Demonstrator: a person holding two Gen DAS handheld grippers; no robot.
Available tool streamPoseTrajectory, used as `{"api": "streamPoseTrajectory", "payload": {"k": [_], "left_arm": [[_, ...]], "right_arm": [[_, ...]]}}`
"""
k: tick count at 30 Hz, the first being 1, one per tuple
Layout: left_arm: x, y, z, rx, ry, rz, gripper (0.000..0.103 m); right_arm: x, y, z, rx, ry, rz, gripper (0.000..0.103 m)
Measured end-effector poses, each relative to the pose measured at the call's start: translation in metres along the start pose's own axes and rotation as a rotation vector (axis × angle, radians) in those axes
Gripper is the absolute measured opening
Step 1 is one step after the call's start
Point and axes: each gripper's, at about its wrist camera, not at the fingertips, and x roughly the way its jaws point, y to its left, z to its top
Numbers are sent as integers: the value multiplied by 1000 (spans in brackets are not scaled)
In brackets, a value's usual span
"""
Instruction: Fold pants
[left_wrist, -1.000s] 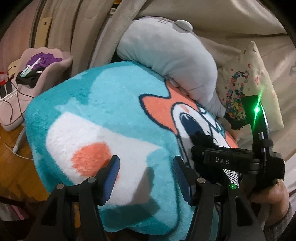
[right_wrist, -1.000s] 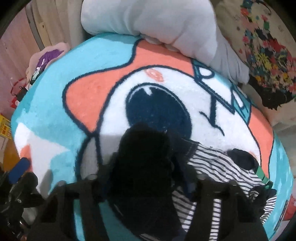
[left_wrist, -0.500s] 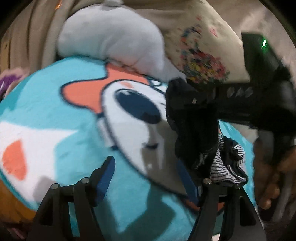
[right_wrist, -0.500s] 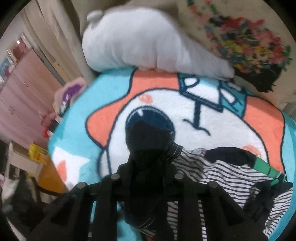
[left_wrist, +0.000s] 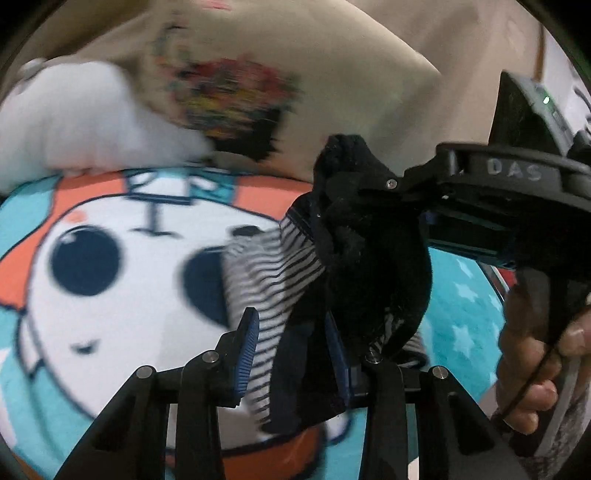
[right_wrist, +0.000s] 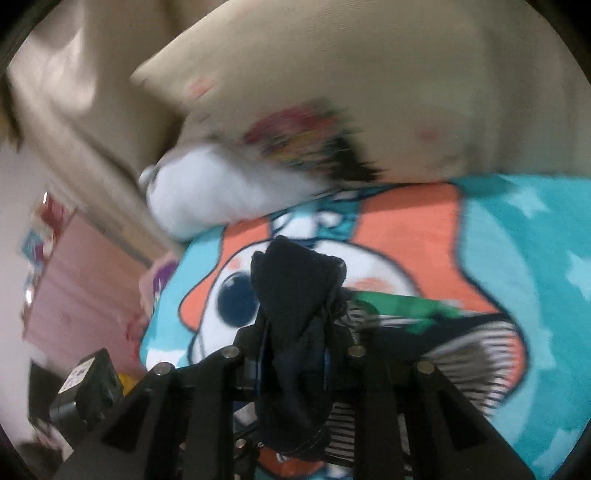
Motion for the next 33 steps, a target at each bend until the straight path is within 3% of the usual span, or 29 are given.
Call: {"api": "streamPoseTrajectory", "payload": {"k": [2,5,7,9,11,13,15,17,19,21,24,27,29,30,31,33], "left_arm": [[9,-18,0,43,22,0,40],[10,-30,-4,67,50,-27,41],[4,-25,-4,46,71,-46,41],[-3,-17,1,6,68,-48,43],[-4,-15,9,-16,46,-13,44],[2,-16,16,-13,37,18,44],[11,-20,17,-1,53,41,45],[21,-23,12,17,86,73,46],[34,-24,-2,48,124,119,49],[41,-23,-13,54,131,143,59],[38,-25,-18,87,104,157,63],[20,-23,-13,86,78,95,63],[3,-17,-9,67,29,62,65],[-3,-10,-6,49,2,56,70],[-3,-3,-3,31,-6,55,73],[5,17,4,-44,9,36,76]], "right_arm": [[-10,-32,-2,54,-21,-10,24],[-20,-76,-12,118,-37,-110,42],[-33,-91,-19,105,-77,-232,43],[-52,-94,-23,77,-132,-266,43],[-73,-89,-24,66,-215,-243,43],[-81,-82,-22,69,-249,-157,42],[-74,-80,-20,92,-225,-17,41],[-57,-82,-23,105,-160,44,39],[-41,-90,-34,124,-120,3,38],[-30,-101,-49,156,-104,-44,38],[-28,-116,-71,168,-146,-113,34],[-41,-115,-77,157,-177,-205,56],[-56,-118,-78,170,-236,-181,57],[-62,-124,-77,185,-252,-159,62],[-64,-128,-76,203,-259,-135,69],[-60,-139,-73,257,-244,-65,70]]}}
